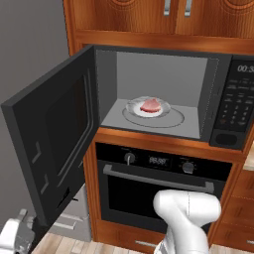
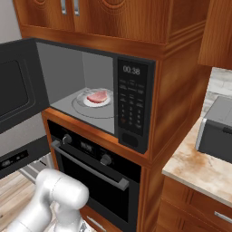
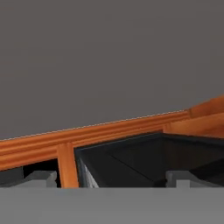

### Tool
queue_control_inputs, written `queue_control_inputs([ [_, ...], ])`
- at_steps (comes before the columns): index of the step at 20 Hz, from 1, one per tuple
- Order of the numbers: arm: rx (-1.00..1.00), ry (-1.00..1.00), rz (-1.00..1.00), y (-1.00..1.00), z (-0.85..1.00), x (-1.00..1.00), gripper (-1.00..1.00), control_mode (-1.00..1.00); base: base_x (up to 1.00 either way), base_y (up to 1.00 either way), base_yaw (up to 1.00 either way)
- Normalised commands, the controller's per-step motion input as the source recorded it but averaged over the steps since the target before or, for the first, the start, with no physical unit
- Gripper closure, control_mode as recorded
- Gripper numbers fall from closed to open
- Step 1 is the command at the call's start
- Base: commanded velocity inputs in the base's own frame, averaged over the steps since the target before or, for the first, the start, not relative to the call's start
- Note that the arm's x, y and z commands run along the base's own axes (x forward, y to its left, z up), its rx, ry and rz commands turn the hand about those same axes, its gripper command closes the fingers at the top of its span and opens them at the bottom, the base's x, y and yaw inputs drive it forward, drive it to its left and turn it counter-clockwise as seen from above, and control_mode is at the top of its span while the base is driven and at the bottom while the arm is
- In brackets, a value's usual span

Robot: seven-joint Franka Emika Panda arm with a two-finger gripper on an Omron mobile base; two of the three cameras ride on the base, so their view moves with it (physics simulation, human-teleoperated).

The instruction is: Transport the steak from the fridge to the microwave and turn on the microwave.

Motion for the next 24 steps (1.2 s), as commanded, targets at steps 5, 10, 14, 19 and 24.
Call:
queue_control_inputs([
  [5, 0.29, -0.13, -0.01, -0.37, 0.6, -0.07, -1.0, -1.0, 0.0, 0.0, 0.0],
  [10, 0.27, -0.29, -0.14, -0.97, 0.66, -0.84, -1.0, -1.0, 0.0, 0.0, 0.0],
  [14, 0.24, -0.32, -0.16, -1.0, 0.75, -0.6, -1.0, -1.0, 0.0, 0.0, 0.0],
  [19, 0.17, -0.14, -0.23, -0.89, 0.51, 0.29, -1.0, -1.0, 0.0, 0.0, 0.0],
  [24, 0.24, 0.0, -0.25, -0.98, 0.49, 0.7, -1.0, -1.0, 0.0, 0.0, 0.0],
])
